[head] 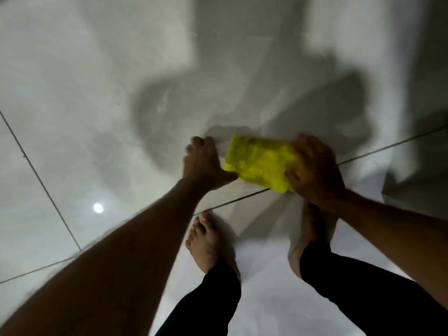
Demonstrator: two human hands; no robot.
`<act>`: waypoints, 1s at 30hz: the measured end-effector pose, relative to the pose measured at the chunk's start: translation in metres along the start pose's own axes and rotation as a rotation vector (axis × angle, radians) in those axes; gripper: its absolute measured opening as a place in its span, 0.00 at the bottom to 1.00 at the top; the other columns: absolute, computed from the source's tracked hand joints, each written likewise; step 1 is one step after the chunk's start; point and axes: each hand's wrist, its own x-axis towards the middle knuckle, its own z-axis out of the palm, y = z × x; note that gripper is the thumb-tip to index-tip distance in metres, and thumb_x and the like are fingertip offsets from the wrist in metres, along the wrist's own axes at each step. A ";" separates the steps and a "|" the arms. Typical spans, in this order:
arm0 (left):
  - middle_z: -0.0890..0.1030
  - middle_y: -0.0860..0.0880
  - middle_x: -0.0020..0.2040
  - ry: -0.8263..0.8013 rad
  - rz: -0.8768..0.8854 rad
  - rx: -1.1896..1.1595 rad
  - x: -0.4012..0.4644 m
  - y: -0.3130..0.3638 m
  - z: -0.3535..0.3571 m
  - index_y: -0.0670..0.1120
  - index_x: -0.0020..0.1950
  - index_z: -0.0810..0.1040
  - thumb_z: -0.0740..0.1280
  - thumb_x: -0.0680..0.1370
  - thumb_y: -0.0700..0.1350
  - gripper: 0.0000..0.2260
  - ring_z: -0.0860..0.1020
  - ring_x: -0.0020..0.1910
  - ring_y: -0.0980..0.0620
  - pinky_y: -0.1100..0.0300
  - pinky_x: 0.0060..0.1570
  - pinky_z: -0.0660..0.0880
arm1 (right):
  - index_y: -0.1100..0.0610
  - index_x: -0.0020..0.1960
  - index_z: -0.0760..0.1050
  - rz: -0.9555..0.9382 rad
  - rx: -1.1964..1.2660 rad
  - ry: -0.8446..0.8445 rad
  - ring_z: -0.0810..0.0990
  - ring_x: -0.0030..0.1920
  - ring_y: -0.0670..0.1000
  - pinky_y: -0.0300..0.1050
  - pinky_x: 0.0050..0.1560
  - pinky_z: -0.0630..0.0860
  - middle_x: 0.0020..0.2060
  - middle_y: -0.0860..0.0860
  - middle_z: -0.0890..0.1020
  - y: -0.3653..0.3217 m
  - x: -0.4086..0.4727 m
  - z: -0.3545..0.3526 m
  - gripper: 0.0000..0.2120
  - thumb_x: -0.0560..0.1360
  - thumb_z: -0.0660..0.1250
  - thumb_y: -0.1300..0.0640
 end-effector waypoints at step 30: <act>0.85 0.44 0.44 0.054 0.349 -0.988 -0.525 0.233 -0.612 0.42 0.56 0.79 0.73 0.69 0.30 0.18 0.83 0.39 0.49 0.59 0.35 0.79 | 0.55 0.61 0.73 0.484 1.335 0.364 0.83 0.48 0.51 0.48 0.44 0.82 0.53 0.56 0.82 -0.188 -0.232 -0.825 0.24 0.69 0.72 0.69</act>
